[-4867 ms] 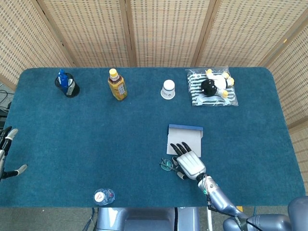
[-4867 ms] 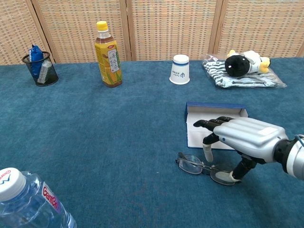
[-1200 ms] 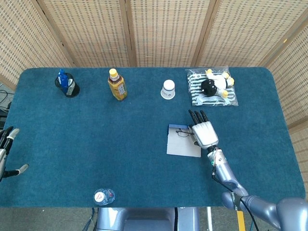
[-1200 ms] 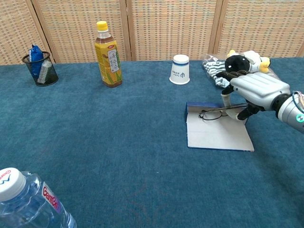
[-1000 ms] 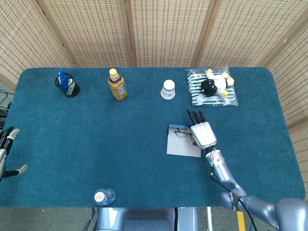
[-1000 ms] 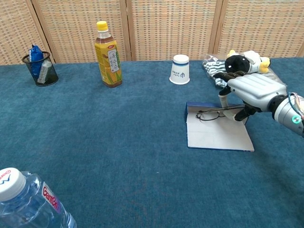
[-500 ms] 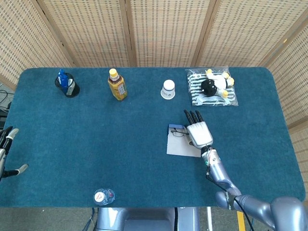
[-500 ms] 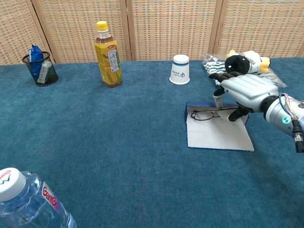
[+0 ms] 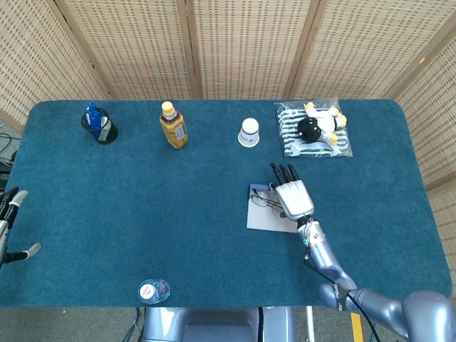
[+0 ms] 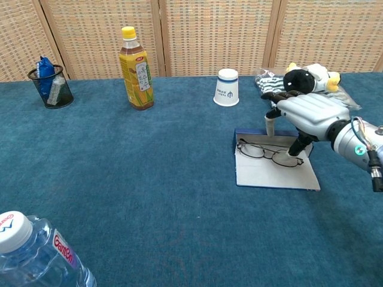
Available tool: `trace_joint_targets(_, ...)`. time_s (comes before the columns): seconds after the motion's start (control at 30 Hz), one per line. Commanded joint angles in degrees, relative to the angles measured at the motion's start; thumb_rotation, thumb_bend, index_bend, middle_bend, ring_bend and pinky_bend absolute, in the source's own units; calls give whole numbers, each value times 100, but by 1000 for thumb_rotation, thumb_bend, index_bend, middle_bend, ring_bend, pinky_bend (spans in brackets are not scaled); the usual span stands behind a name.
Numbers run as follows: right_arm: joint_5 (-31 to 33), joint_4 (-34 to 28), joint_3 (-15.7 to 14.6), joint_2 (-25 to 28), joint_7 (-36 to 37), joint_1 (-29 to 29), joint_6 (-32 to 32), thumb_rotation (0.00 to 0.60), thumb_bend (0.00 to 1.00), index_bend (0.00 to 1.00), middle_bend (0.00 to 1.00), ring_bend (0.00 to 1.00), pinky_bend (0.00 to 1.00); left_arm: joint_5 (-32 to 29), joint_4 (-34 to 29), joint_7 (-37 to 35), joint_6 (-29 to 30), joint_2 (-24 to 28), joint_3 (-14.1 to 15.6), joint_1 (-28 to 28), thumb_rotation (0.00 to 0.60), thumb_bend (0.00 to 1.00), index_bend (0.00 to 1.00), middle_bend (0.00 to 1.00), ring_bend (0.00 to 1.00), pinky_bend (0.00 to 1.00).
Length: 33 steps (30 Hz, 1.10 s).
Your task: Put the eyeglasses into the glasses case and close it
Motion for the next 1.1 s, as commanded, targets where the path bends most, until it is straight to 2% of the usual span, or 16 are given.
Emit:
trace_joint_targets(0.03, -8, -9, -5, 6, 18, -11, 16, 600, 209, 437, 0, 0, 30, 1, -3, 2, 0, -1, 0, -1, 600, 0, 0, 0, 0, 0)
trace_joint_targets(0.17, -12, -20, 12, 12, 37, -18, 57, 600, 210, 382, 0, 0, 30, 14, -8, 5, 12, -1, 4, 3, 600, 0, 0, 0, 0, 0)
trace_joint_targets(0.33, -18, -81, 48, 18, 143, -29, 106, 600, 208, 231, 0, 0, 30, 37, -7, 6, 31, -6, 9, 10, 600, 0, 0, 0, 0, 0)
trace_joint_targets(0.43, -33, -67, 64, 8, 164, -14, 122, 600, 208, 182, 0, 0, 30, 51, -5, 5, 39, -8, 12, 11, 600, 0, 0, 0, 0, 0)
trace_joint_targets(0.6, 85, 4, 104, -34, 47, 34, 9, 600, 186, 153, 0, 0, 30, 40, 2, 7, 27, -12, 12, 8, 600, 0, 0, 0, 0, 0)
trace_joint_targets(1.1, 306, 131, 190, -155, -196, 136, -123, 600, 190, 153, 0, 0, 30, -3, 12, -8, -7, -11, -2, -7, 600, 0, 0, 0, 0, 0)
